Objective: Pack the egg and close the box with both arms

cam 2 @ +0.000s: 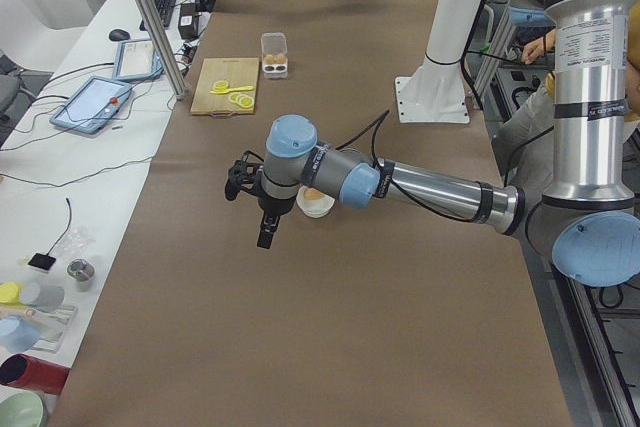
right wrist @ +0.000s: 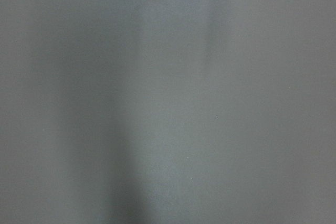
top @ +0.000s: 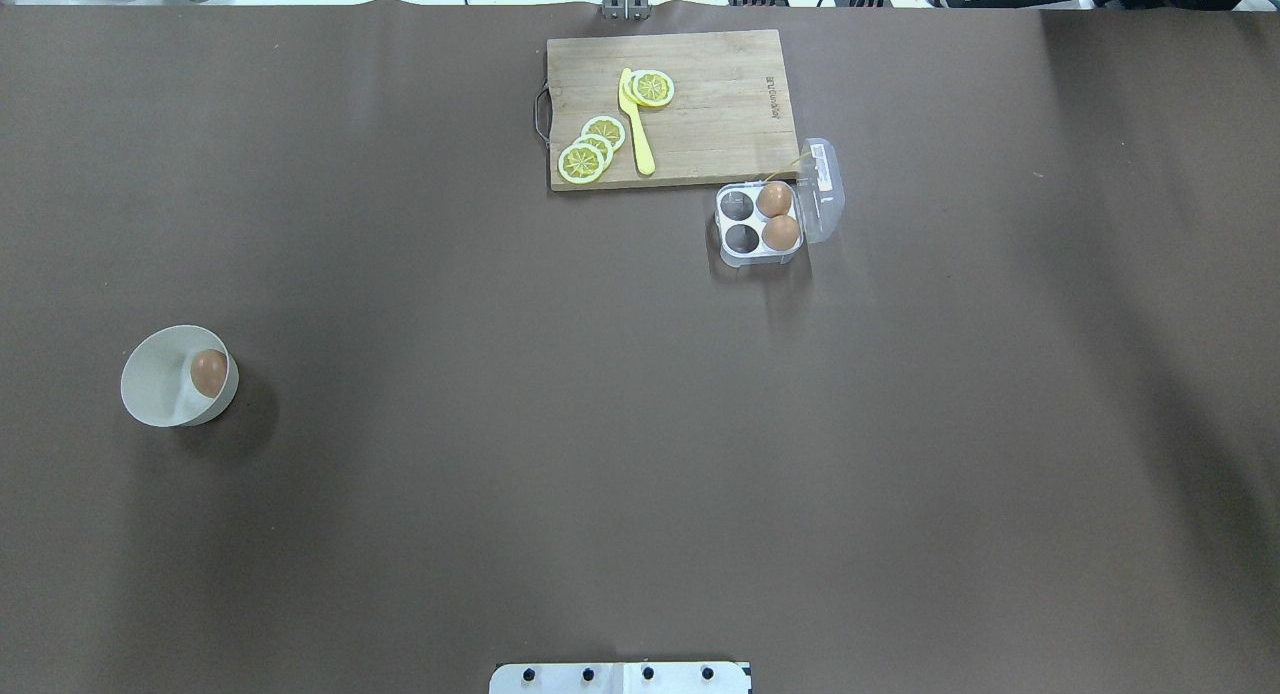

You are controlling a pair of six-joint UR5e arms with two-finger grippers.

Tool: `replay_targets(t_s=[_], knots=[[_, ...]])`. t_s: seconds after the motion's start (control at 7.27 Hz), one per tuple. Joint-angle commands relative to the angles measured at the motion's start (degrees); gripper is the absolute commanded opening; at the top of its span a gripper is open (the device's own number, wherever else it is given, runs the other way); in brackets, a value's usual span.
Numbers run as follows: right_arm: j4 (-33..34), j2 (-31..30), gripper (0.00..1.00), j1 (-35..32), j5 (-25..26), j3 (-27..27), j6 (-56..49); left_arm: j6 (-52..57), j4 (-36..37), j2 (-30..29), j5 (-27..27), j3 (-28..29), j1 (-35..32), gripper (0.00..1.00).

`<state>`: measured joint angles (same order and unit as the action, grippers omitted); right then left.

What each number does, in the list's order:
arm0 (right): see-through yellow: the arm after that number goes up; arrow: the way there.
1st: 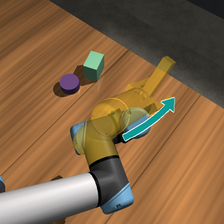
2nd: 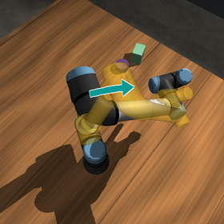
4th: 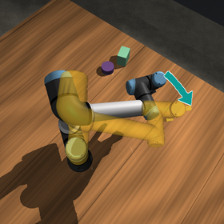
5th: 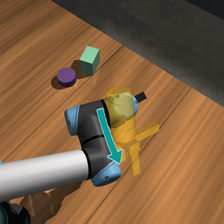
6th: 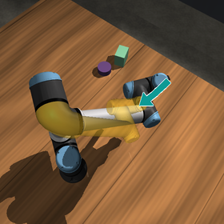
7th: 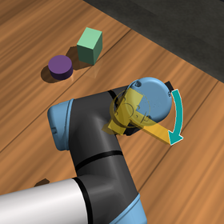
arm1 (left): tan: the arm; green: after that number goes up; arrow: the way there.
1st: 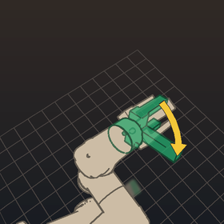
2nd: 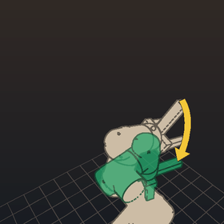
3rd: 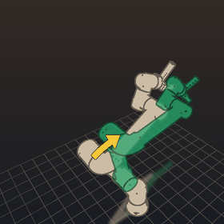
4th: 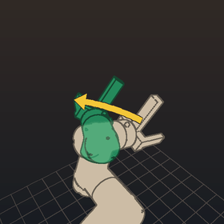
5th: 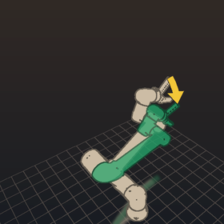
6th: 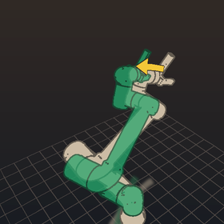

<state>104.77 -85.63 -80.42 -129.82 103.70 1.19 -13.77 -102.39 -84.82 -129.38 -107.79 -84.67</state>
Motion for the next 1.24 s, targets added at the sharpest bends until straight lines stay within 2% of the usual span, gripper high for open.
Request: replay_targets(t_s=[0.0, 0.55, 0.83, 1.1], knots=[[0.0, 0.0, 1.00, 0.0, -0.1, 0.2, 0.0, -0.3, 0.0, 0.0, -0.1, -0.6, -0.1, 0.98], [0.0, 0.1, 1.00, 0.0, 0.1, 0.5, 0.0, -1.3, -2.3, 0.0, -0.1, -0.4, 0.0, 0.98], [0.0, 0.1, 1.00, 0.0, 0.1, 0.8, 0.1, -6.3, -1.9, -1.8, -1.6, -0.6, 0.7, 0.97], [0.0, -0.1, 1.00, 0.0, 0.0, 0.9, 0.0, -10.1, -1.8, -3.8, -1.4, -0.7, 4.9, 0.97]])
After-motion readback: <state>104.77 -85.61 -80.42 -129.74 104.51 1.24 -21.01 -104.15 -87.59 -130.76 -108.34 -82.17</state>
